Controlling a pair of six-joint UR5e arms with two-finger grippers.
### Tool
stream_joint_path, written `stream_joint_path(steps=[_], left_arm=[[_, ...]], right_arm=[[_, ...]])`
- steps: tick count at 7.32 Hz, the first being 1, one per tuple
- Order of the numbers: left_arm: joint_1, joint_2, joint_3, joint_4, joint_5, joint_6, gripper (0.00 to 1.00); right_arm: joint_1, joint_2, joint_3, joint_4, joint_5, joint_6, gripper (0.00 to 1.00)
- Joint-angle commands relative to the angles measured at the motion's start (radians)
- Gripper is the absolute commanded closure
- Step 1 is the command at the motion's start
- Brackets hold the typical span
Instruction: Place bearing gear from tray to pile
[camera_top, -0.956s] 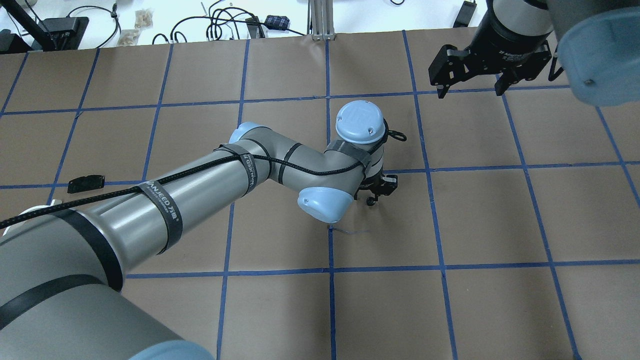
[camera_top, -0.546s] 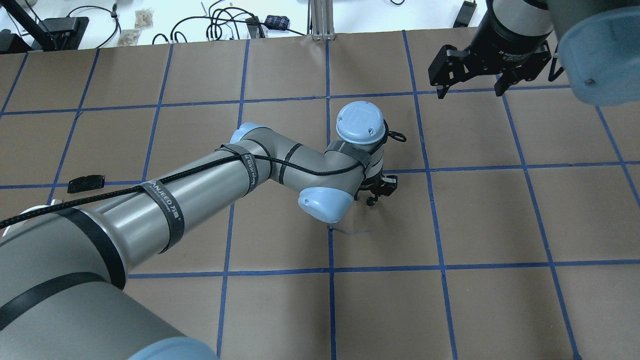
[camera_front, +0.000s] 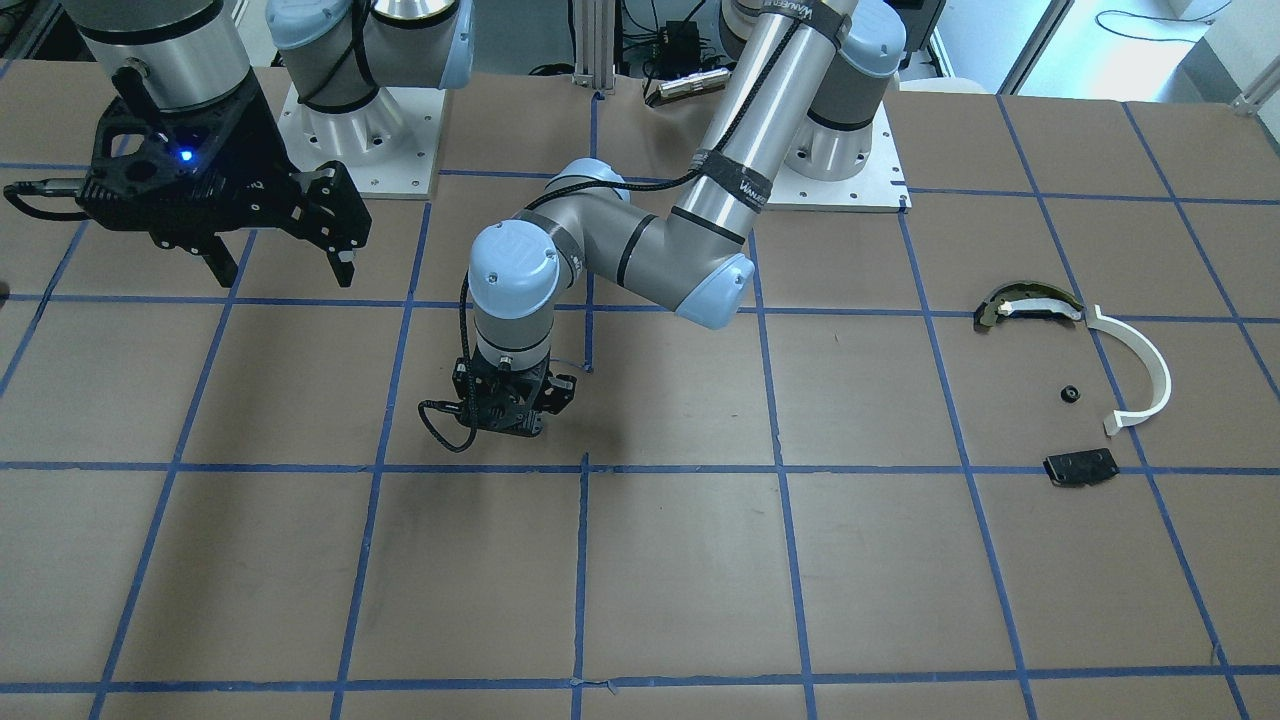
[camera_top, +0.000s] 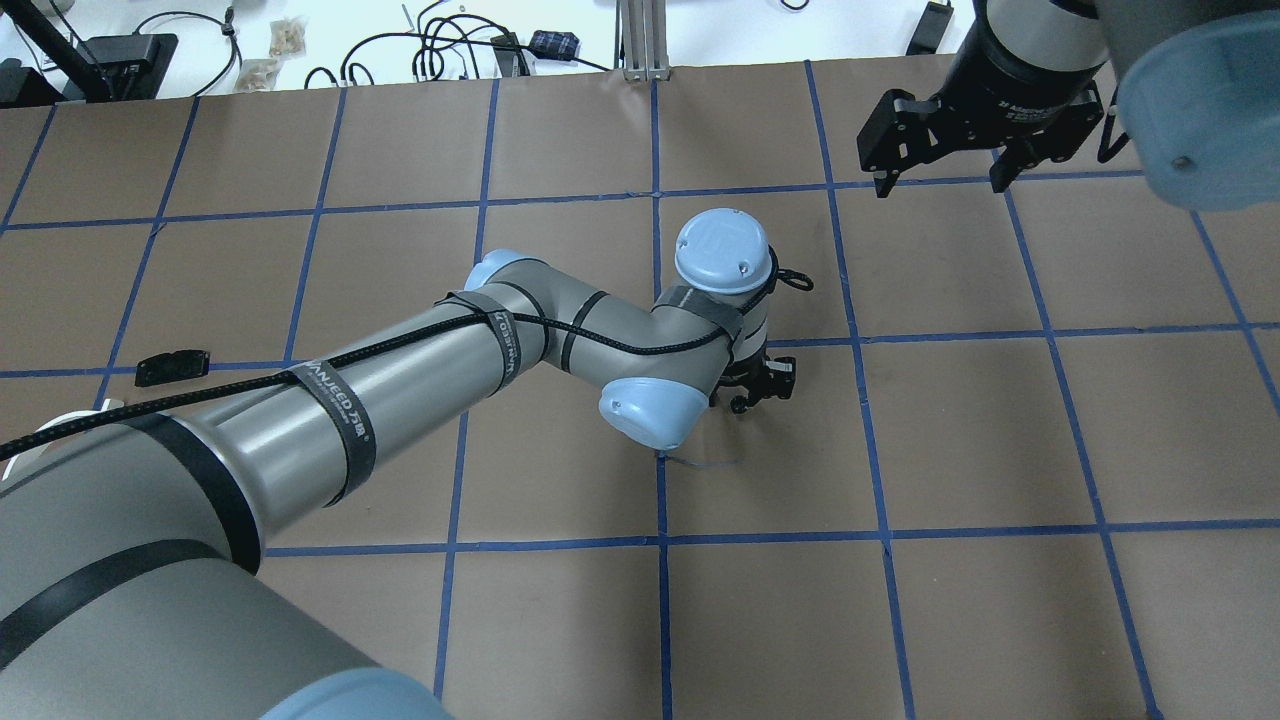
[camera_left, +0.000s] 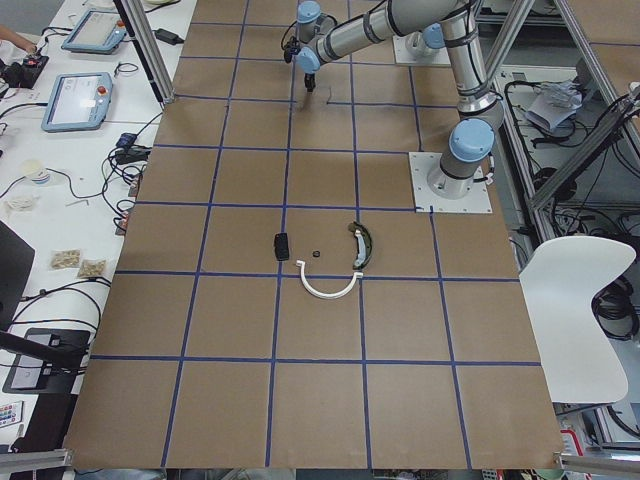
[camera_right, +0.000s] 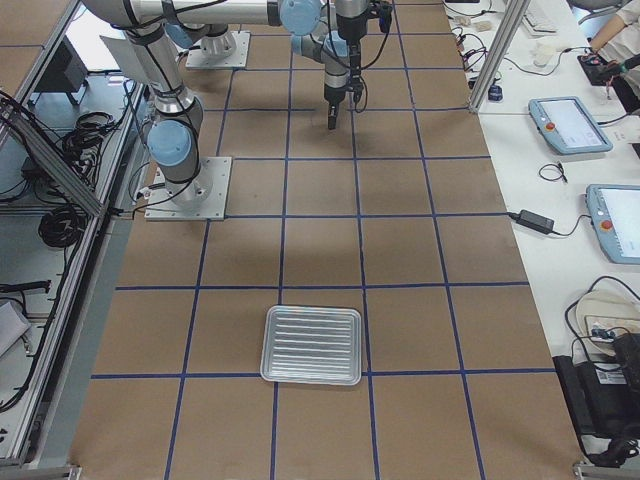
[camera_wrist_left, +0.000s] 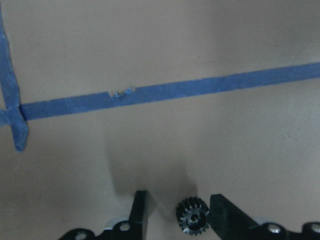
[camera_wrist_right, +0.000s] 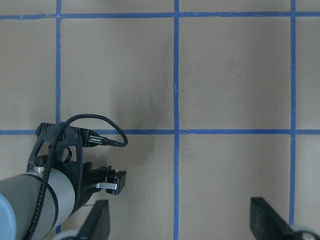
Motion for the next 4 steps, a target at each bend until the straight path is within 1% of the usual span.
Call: stream_joint_path(steps=[1,3,4], left_arm=[[-0.008,0.0,0.001,-0.005,-0.001,-0.005,0.46],[-0.008,0.0,0.001,-0.007,-0.003,-0.007,0.47],[-0.009,0.0,0.001,-0.008,-0.003,-0.007,0.68]], right_arm=[[0.0,0.0,0.001,0.0,0.0,-0.001,0.0],[0.0,0.0,0.001,0.0,0.0,-0.001,0.0],[0.0,0.0,0.001,0.0,0.002,-0.001,0.0]])
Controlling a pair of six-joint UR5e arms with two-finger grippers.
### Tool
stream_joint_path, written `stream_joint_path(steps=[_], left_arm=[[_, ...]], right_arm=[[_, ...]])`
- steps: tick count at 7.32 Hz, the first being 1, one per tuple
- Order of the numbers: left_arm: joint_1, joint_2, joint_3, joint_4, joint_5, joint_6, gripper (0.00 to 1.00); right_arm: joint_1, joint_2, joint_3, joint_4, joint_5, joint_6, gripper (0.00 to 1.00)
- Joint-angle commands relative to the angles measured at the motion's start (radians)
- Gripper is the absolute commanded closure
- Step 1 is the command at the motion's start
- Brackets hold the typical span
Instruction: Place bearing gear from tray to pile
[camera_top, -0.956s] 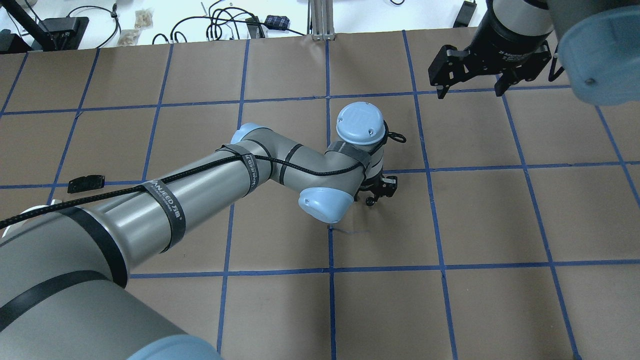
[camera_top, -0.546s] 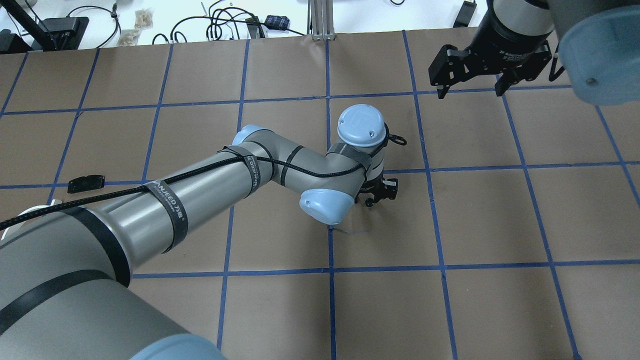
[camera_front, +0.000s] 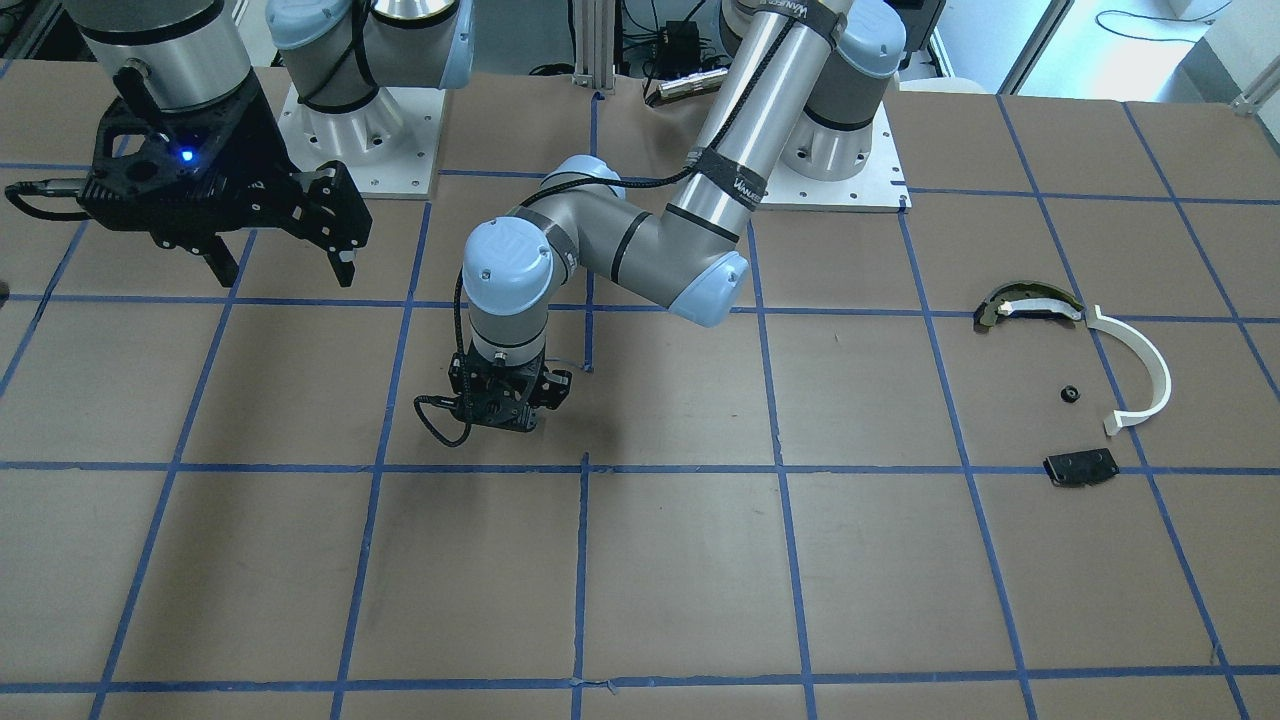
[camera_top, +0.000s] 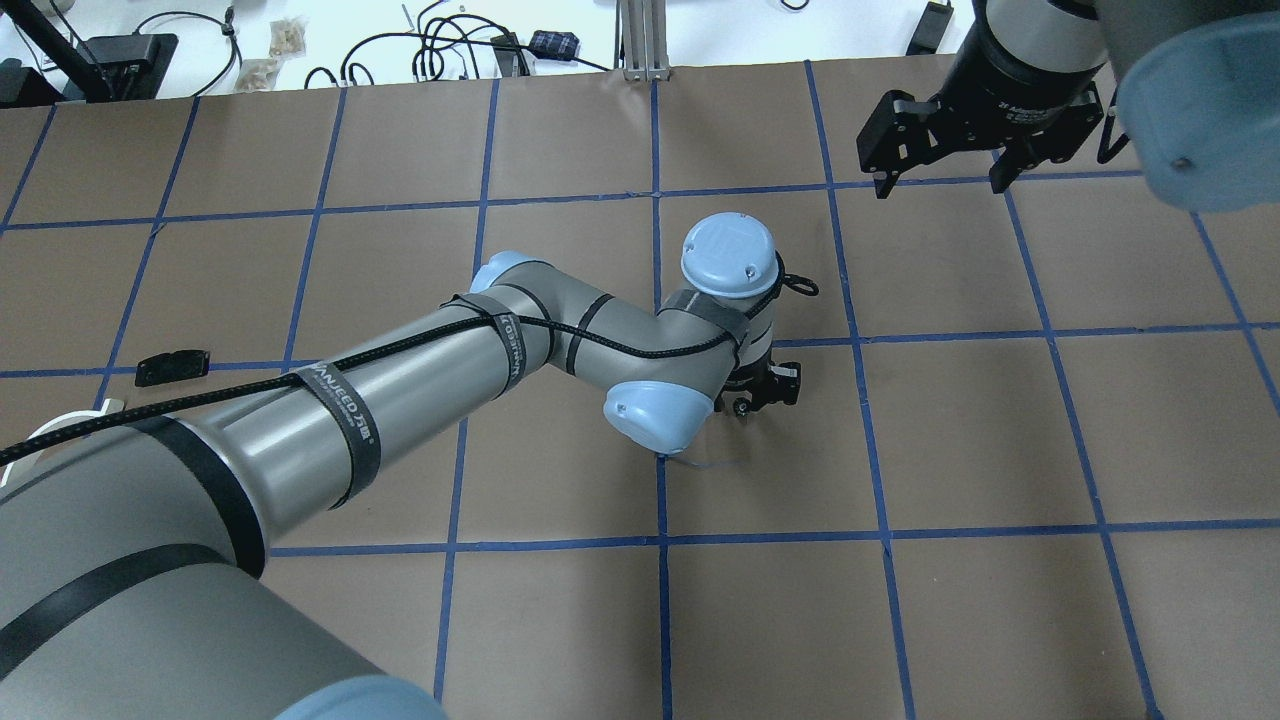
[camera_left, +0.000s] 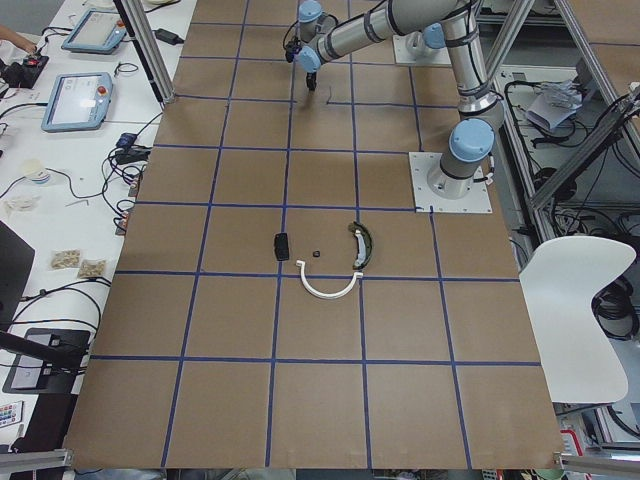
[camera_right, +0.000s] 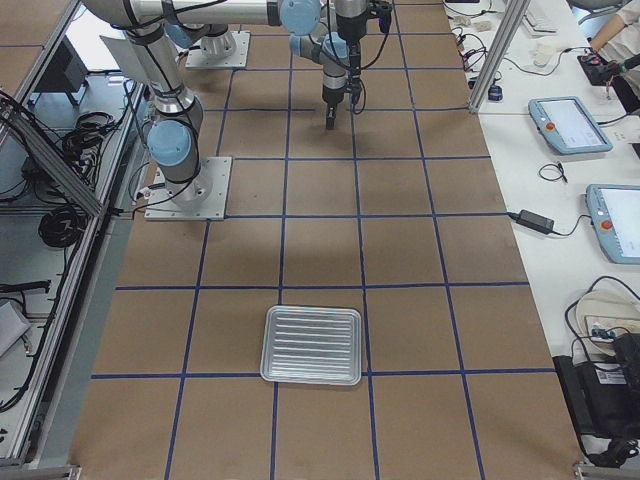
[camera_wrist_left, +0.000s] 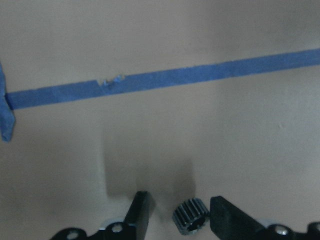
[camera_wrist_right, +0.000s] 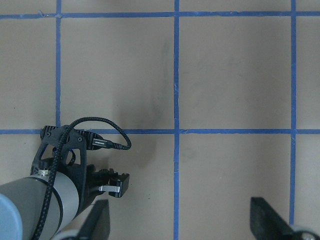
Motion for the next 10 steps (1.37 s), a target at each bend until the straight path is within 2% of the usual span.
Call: stream_joint_path(steps=[1,8,9,10], left_arm=[[-0.003,0.0,-0.002,-0.003,0.0,0.009,1.0],[-0.009,0.046,0.009,-0.014,0.009,0.009,1.0],[-0.009,0.034,0.009,-0.012,0.009,0.004,0.88],[-0.009,0.025,0.009,-0.012,0.012,-0.008,0.01]], right_arm=[[0.0,0.0,0.0,0.0,0.001,0.0,0.0],[0.0,0.0,-0.001,0.0,0.0,0.0,0.0],[0.0,0.0,-0.001,0.0,0.0,0.0,0.0],[0.0,0.0,-0.001,0.0,0.0,0.0,0.0]])
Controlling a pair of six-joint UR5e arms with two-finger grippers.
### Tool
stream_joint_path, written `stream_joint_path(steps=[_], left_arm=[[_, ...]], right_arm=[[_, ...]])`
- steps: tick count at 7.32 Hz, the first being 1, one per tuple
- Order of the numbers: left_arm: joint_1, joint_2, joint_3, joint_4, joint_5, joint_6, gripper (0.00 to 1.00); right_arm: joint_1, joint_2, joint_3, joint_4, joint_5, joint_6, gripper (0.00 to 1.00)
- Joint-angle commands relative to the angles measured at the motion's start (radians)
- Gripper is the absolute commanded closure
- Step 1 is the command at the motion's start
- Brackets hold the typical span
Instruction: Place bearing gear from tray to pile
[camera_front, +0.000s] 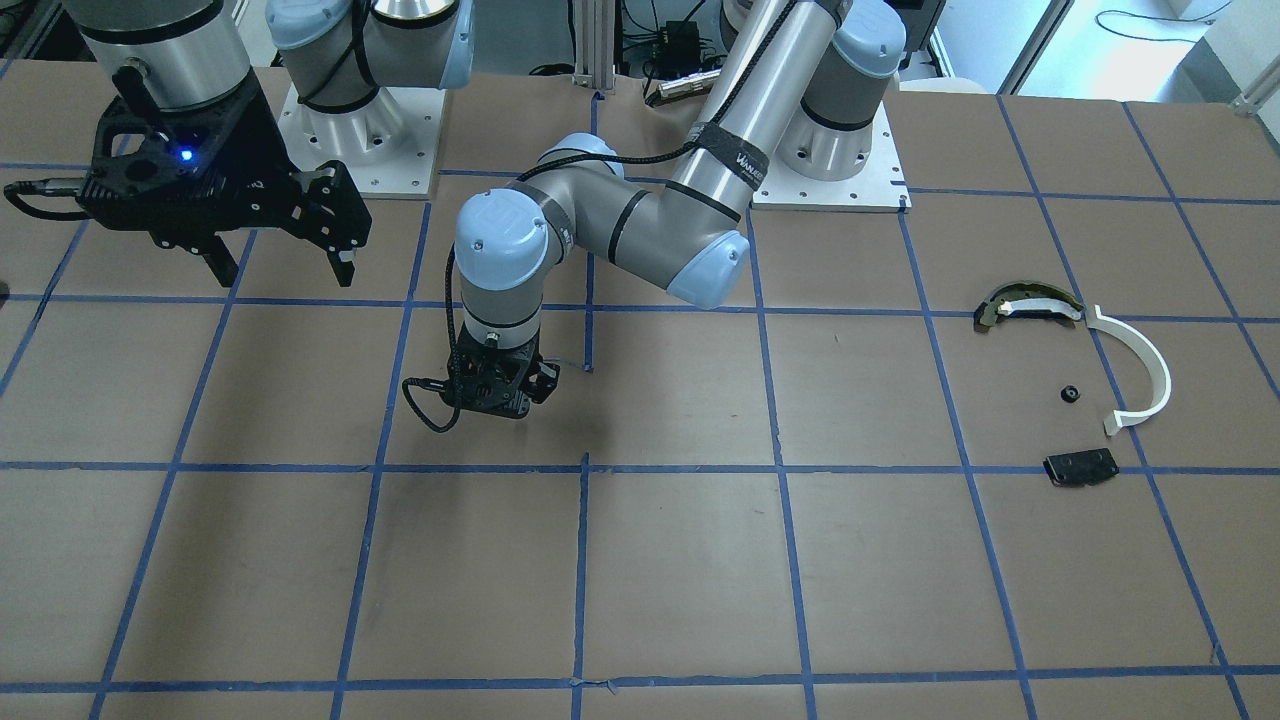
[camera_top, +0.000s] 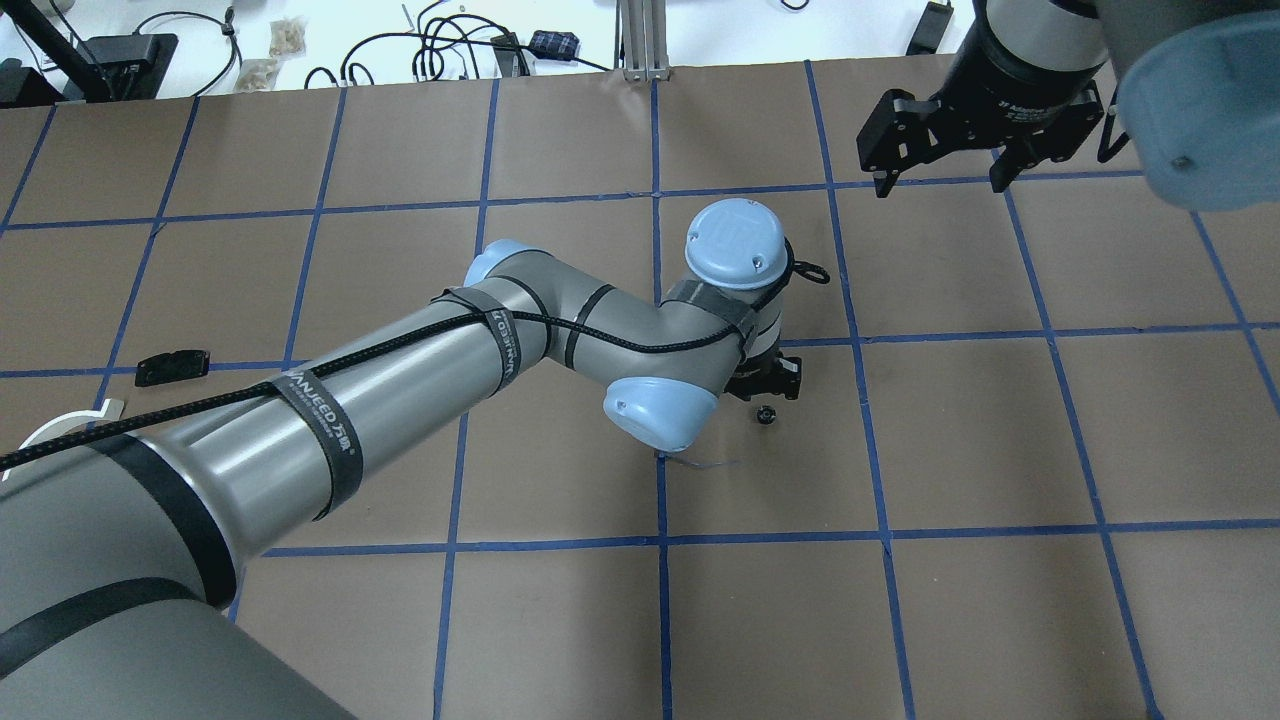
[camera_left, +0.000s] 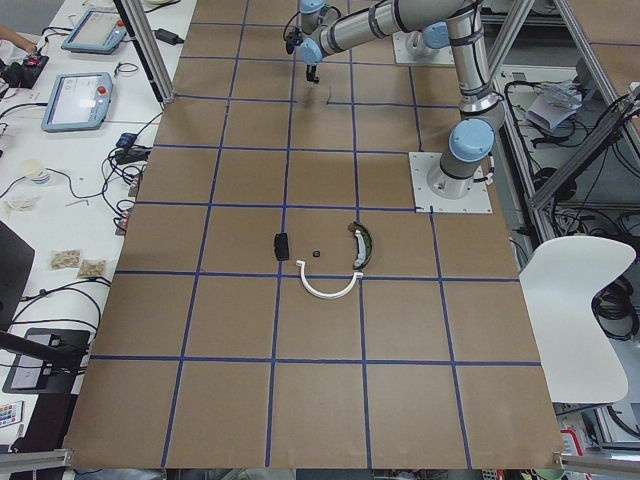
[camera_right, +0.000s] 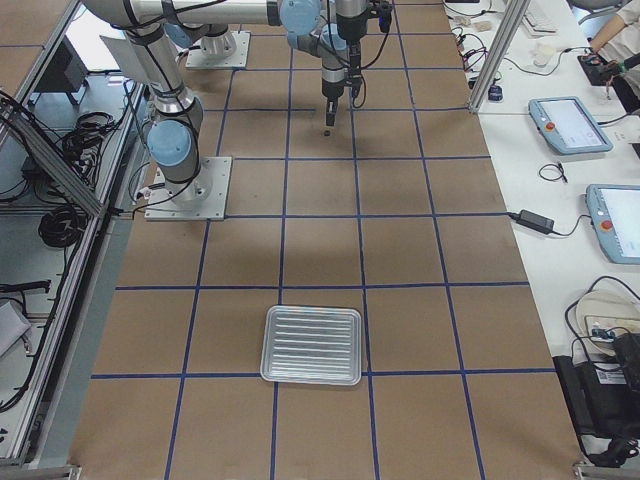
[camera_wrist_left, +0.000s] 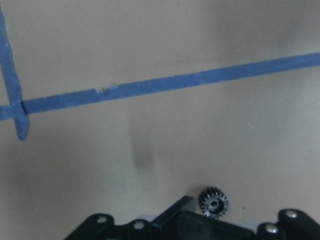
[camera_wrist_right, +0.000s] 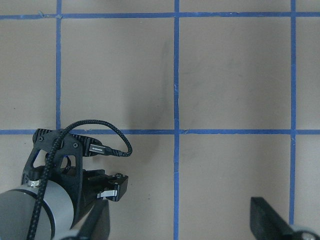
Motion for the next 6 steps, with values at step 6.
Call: stream_joint_path(steps=[6], left_arm=[[-0.023,-0.02,0.0,0.005,-0.009,-0.046,0.0]], right_arm=[[0.0,0.0,0.0,0.0,-0.002,0.0,0.0]])
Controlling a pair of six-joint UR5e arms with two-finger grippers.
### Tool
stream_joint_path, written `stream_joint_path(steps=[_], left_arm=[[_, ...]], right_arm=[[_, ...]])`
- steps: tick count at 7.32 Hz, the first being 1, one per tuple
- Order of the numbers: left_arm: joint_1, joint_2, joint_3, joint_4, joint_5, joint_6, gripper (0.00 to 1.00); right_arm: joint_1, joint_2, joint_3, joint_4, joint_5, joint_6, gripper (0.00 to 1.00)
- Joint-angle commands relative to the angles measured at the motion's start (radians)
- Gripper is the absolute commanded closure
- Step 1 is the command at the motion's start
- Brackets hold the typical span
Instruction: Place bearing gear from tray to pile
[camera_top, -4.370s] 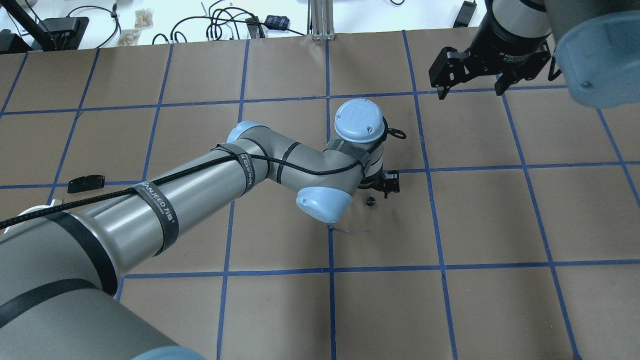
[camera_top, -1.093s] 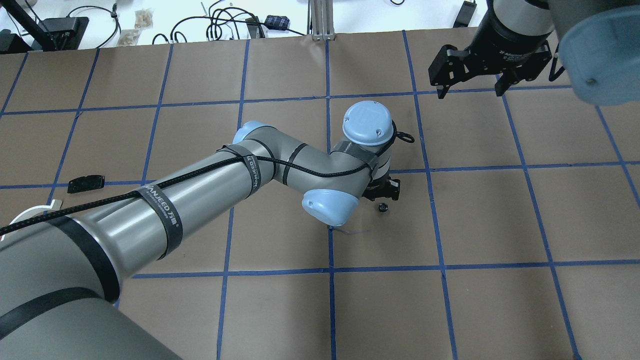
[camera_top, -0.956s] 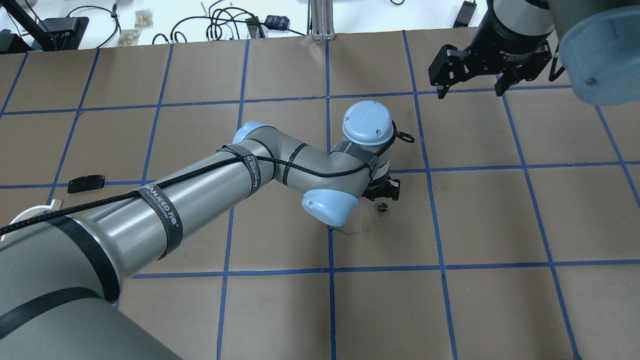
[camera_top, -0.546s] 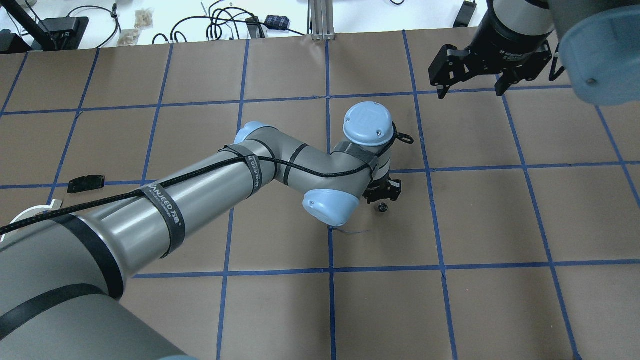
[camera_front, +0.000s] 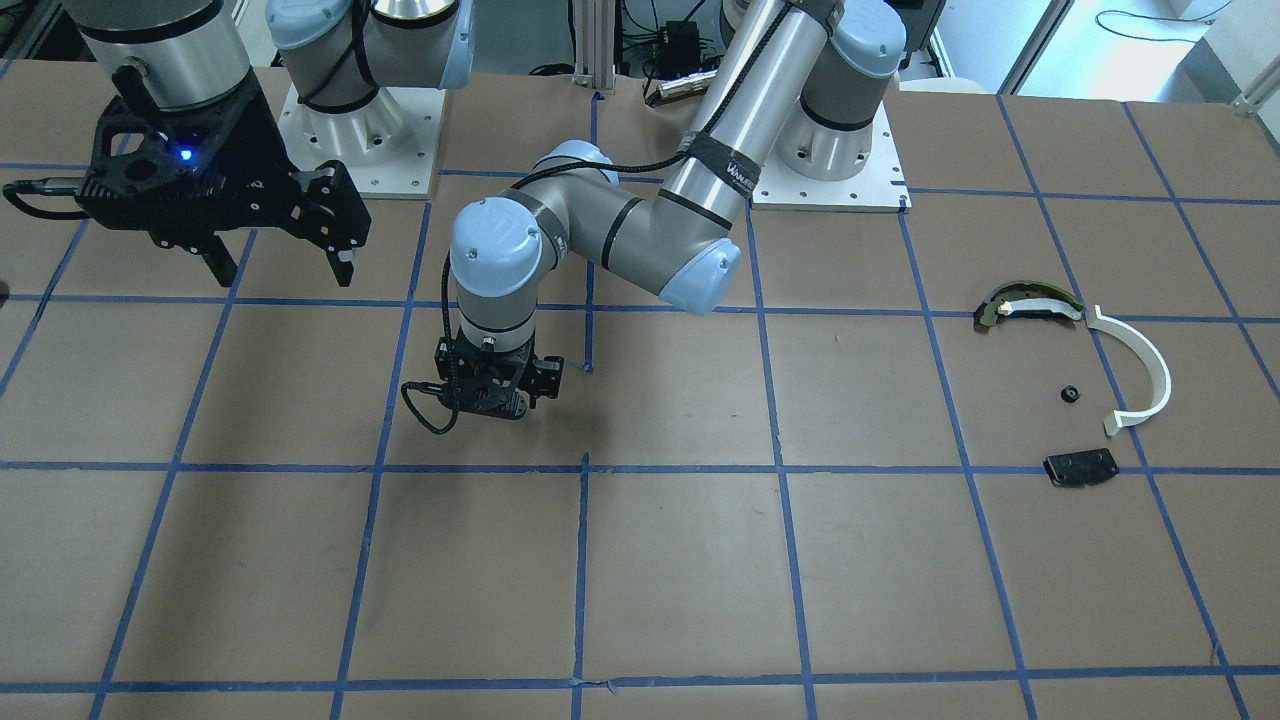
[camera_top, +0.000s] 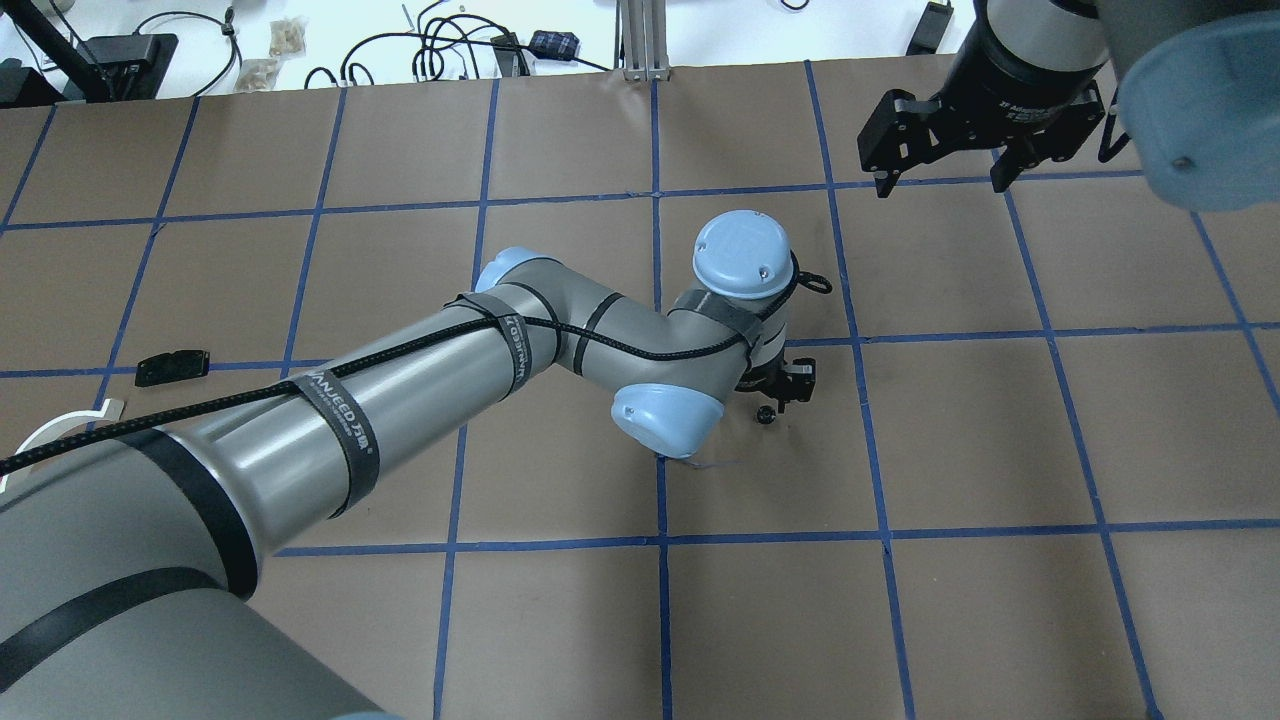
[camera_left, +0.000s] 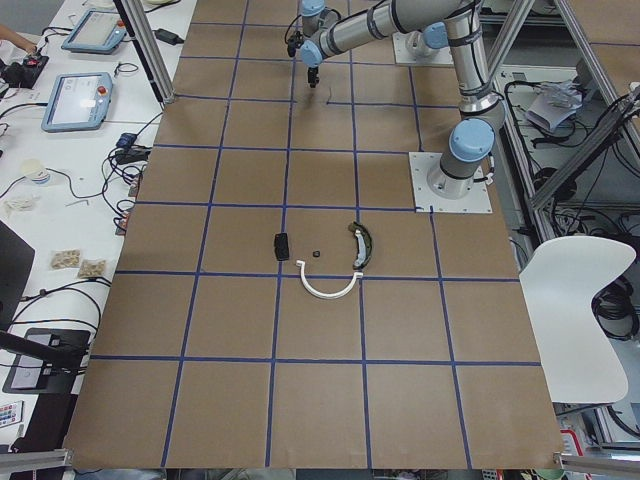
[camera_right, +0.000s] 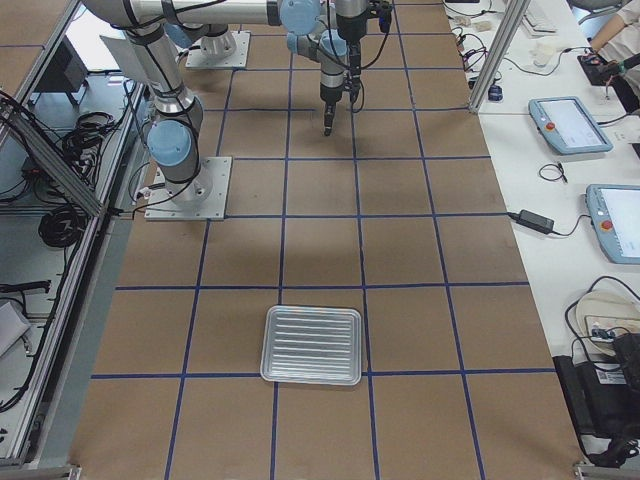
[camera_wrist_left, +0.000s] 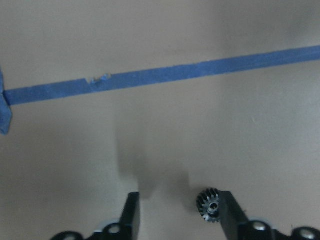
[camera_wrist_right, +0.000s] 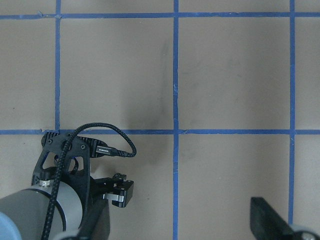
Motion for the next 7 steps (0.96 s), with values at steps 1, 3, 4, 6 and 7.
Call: stream_joint_path(steps=[1,3,4,6,7], left_arm=[[-0.01,-0.01,0.0,0.001,0.0,-0.014,0.0],[-0.012,-0.027,0.0,0.014,0.0,-0.015,0.0],[-0.015,-0.03,0.0,0.014,0.0,-0.015,0.12],[-0.016,-0.031,-0.001,0.014,0.001,-0.012,0.9],[-0.016,-0.031,0.0,0.014,0.003,-0.008,1.0]], right_arm=[[0.0,0.0,0.0,0.0,-0.001,0.0,0.0],[0.0,0.0,0.0,0.0,-0.001,0.0,0.0],[0.0,0.0,0.0,0.0,-0.001,0.0,0.0],[0.0,-0.002,0.002,0.002,-0.001,0.0,0.0],[0.0,0.0,0.002,0.002,-0.001,0.0,0.0]])
